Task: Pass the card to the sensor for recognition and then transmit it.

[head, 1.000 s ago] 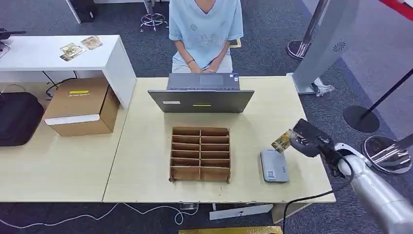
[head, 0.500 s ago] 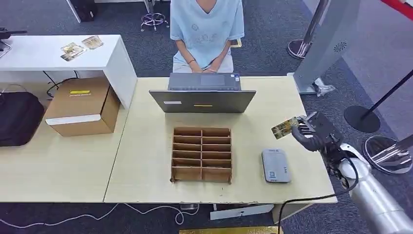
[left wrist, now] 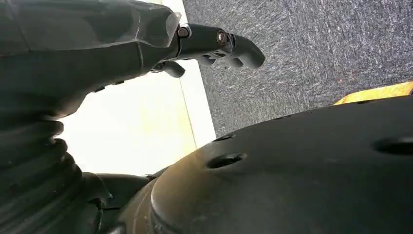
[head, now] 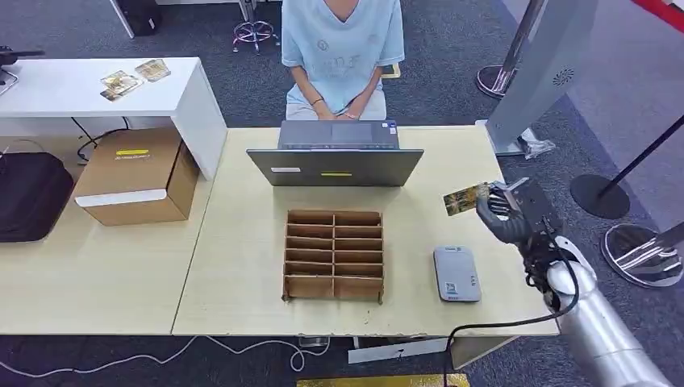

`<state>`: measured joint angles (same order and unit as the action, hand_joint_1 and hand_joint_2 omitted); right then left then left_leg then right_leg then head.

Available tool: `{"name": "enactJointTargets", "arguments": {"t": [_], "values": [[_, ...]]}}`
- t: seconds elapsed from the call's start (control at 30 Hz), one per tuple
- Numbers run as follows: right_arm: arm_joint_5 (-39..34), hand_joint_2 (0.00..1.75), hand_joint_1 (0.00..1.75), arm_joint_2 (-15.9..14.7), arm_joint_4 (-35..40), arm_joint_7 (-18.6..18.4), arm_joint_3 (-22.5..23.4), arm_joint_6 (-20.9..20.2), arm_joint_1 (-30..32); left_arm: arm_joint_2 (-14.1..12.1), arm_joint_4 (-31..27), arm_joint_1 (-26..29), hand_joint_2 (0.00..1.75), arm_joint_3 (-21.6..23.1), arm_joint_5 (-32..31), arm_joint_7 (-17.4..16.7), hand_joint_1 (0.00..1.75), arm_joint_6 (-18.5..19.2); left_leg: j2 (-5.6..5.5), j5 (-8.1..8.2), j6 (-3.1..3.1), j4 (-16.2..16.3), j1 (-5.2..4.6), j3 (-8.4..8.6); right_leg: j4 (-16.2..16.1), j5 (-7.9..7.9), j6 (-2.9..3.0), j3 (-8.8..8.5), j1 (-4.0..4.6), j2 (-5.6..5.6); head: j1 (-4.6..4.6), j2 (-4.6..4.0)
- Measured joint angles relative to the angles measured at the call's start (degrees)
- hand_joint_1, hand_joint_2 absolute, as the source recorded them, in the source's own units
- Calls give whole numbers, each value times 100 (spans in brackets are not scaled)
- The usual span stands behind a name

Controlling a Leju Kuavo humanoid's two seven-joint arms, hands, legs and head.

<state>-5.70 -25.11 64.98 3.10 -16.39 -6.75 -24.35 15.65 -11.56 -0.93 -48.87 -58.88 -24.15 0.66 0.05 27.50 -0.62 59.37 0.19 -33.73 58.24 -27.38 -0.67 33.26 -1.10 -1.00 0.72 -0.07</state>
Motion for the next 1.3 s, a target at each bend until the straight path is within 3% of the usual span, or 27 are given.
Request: {"name": "enactJointTargets", "arguments": {"t": [0.13,0.37,0.67,0.8,0.97,1.1,1.3], "values": [[-112,175,175,116,35,180,120,274,86,18,0,9,175,-2,140,2,0,-204,-1,0,0,0,0,-1,0,0,0,0,0,-1,2,0],[-321,175,175,597,374,890,612,953,359,52,0,33,175,-7,127,116,0,-422,0,0,0,0,0,1,0,0,0,2,1,1,0,0],[556,175,175,1069,1137,2068,977,2724,853,155,0,91,175,-50,210,321,0,-958,-1,1,0,-1,0,-1,0,-2,-1,2,0,-1,2,0],[785,175,175,1292,1344,2344,1030,3023,1087,184,0,102,175,-46,68,383,0,-1019,2,1,0,-1,0,-1,0,-2,-1,4,0,4,2,0],[1384,175,175,1583,1497,2982,1117,3922,1110,181,0,103,175,64,-256,433,0,-940,6,0,0,-2,0,1,0,-1,0,3,0,8,0,0],[1972,175,175,1766,1532,3195,1121,4491,1029,160,0,104,175,216,-474,477,0,-798,5,0,0,-2,0,1,1,-1,0,3,0,7,0,0],[3769,175,175,2212,1515,3467,1406,4535,744,116,0,93,175,481,-853,518,0,-535,6,-1,-1,-2,0,1,2,0,0,2,0,8,-2,0]]}}
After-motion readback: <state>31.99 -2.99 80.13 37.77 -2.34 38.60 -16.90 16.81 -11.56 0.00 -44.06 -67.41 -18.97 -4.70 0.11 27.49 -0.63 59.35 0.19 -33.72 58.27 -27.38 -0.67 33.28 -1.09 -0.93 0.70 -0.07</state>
